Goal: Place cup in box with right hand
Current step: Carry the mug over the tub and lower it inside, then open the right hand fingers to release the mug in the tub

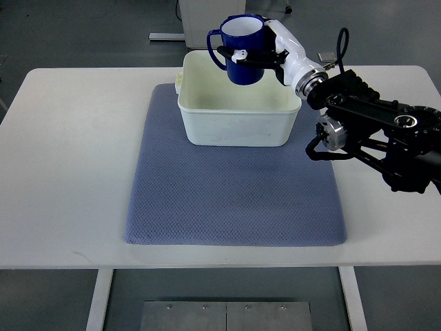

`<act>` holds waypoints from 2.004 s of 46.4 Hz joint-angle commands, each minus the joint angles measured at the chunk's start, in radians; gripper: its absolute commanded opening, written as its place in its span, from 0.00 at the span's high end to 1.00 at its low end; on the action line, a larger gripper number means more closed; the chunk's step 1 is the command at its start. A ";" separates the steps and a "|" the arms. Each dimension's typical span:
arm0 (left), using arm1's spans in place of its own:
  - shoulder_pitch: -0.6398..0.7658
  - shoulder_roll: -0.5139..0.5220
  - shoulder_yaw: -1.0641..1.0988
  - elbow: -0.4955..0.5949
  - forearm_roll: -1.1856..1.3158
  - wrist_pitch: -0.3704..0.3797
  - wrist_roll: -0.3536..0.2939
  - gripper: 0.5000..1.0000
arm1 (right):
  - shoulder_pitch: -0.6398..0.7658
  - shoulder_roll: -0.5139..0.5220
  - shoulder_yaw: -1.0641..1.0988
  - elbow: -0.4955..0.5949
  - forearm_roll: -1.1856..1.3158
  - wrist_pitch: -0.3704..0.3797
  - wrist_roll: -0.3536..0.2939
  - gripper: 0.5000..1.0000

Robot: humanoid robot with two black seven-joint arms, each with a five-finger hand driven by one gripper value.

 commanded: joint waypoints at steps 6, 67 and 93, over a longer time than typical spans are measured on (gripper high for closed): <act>0.000 0.000 -0.001 0.000 0.000 0.000 0.000 0.00 | -0.005 0.024 -0.003 -0.052 0.000 0.011 -0.012 1.00; 0.000 0.000 0.000 0.000 0.000 0.000 0.000 0.00 | -0.009 0.225 -0.063 -0.532 -0.002 0.229 -0.031 0.86; 0.000 0.000 0.000 0.000 0.000 0.000 0.000 0.00 | -0.005 0.225 -0.052 -0.532 0.000 0.217 -0.049 0.01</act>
